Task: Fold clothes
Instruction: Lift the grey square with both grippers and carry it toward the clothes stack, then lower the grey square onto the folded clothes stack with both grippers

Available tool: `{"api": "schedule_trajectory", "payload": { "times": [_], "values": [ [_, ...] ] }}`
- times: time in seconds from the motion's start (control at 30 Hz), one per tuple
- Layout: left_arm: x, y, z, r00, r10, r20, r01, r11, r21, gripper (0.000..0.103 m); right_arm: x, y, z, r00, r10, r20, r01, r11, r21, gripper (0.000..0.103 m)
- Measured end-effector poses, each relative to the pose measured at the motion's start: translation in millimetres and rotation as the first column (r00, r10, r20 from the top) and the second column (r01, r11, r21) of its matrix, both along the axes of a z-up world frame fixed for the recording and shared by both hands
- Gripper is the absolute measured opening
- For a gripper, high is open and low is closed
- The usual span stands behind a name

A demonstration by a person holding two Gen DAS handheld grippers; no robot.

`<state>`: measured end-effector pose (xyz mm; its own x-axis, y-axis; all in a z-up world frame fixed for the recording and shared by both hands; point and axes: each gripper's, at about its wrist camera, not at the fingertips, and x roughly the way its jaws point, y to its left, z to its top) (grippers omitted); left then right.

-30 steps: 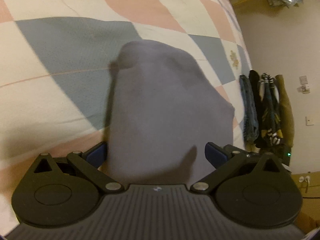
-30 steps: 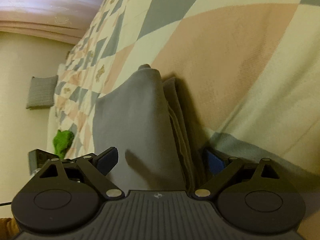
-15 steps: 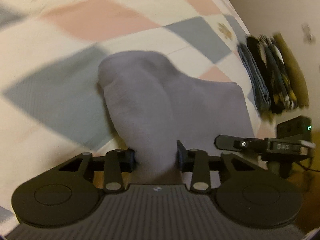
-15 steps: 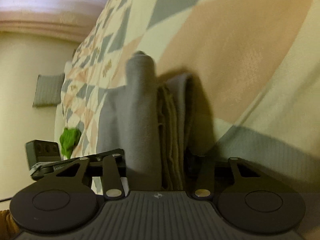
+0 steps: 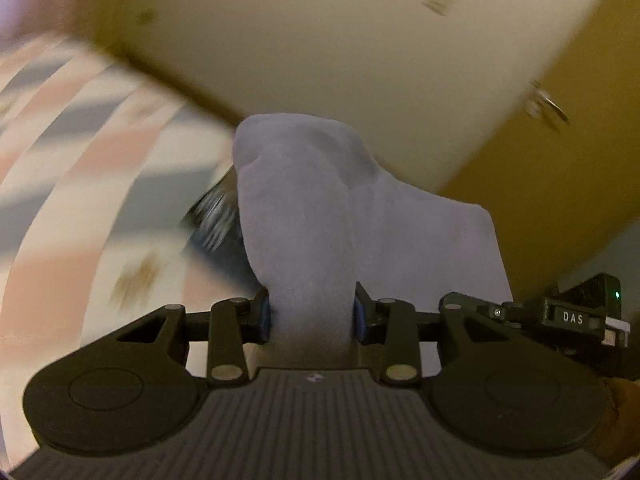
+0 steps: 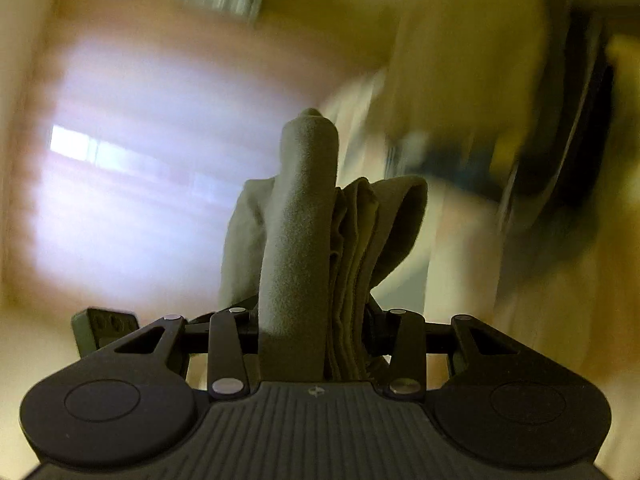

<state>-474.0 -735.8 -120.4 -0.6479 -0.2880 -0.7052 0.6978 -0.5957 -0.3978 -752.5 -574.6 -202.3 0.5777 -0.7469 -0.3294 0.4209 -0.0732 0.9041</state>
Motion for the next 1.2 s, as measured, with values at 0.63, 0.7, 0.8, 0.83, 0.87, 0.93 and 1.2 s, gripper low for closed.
{"api": "schedule_trajectory", "payload": {
  "times": [0.63,0.7,0.8,0.83,0.87,0.93,1.2],
  "values": [
    [-170,-149,-39,0.934,-0.301,0.192,0.293,0.954,0.066,0.039,-90,-69,-40,0.94,-0.341,0.006,0.34,0.938,0.071,0.051],
    [-168,-151,-42,0.935,-0.292,0.199,0.288,0.956,0.053,0.043,-93,-71,-35,0.946,-0.32,-0.046,0.323,0.944,0.068,0.06],
    [-159,-151,-38,0.942,-0.27,0.2,0.271,0.962,0.024,0.047,-102,-65,-23,0.946,-0.276,-0.168,0.289,0.956,0.054,0.065],
    [-155,-149,-34,0.948,-0.246,0.204,0.252,0.968,-0.003,0.047,-105,-61,-17,0.941,-0.264,-0.214,0.281,0.958,0.05,0.067],
    [-150,-147,-29,0.953,-0.219,0.207,0.23,0.973,-0.032,0.047,-101,-57,-10,0.928,-0.258,-0.269,0.278,0.96,0.037,0.07],
    [-137,-138,-15,0.969,-0.135,0.208,0.161,0.98,-0.114,0.039,-93,-52,6,0.888,-0.246,-0.389,0.269,0.963,0.005,0.07],
    [-77,-43,1,0.999,-0.004,0.052,0.013,0.982,-0.186,0.035,-24,-23,54,0.583,-0.224,-0.781,-0.035,0.954,-0.299,0.067]
  ]
}}
